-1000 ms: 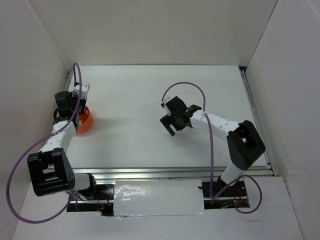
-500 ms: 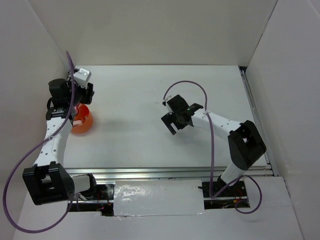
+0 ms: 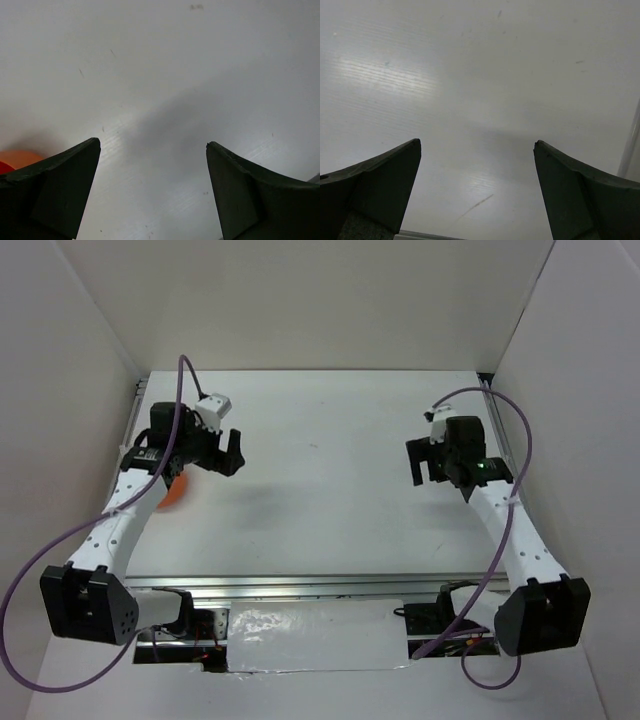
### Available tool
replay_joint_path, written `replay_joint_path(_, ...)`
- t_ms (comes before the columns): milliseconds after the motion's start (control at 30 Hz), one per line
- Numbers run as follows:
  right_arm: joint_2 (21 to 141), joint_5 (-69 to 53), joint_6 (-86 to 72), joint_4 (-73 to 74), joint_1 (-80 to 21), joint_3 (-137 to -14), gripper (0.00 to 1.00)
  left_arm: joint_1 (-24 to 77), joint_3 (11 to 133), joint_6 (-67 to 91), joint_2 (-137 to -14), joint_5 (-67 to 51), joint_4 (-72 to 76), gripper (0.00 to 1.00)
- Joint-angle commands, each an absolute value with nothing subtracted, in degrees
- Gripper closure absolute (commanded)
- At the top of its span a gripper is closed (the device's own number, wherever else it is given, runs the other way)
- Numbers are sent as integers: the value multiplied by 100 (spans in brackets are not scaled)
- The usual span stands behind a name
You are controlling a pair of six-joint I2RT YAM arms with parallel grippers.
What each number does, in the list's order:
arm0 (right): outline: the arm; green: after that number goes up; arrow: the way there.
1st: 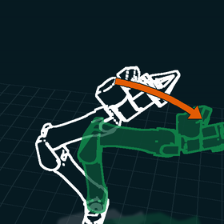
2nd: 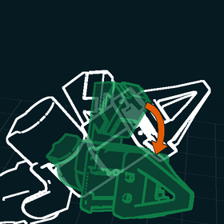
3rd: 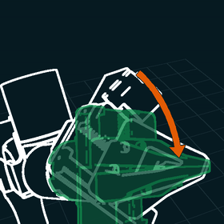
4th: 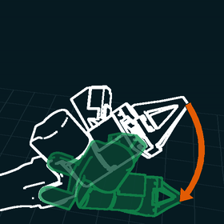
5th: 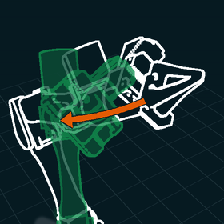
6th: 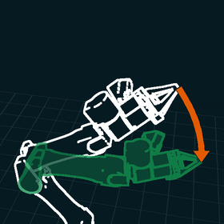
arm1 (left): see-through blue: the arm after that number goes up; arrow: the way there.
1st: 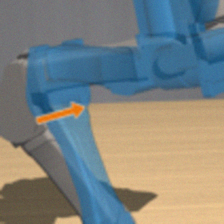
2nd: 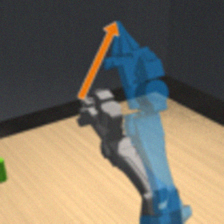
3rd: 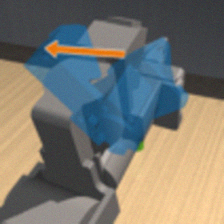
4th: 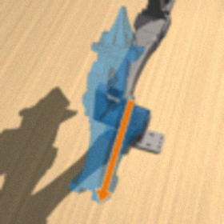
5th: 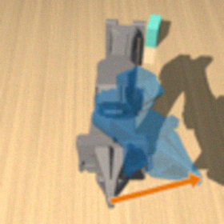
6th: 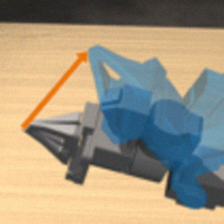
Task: Sort the stationery into containers
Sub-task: Reset both arms
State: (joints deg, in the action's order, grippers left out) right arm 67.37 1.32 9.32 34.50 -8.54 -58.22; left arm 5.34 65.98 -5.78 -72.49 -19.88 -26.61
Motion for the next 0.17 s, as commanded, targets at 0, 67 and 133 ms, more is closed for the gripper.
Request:
replay_joint_path(0, 6390, -368, 1283, 3726, -449, -5608, 0, 659, 6320, -115, -6742, -1662, -2522, 1)
replay_joint_path(67, 6241, -492, 1327, 3779, -247, -5511, 0, 720, 6197, -53, -6645, -1434, -2514, 1)
replay_joint_path(133, 6179, -510, 1362, 3797, -159, -5449, 0, 764, 6100, 255, -6566, -1065, -2505, 1)
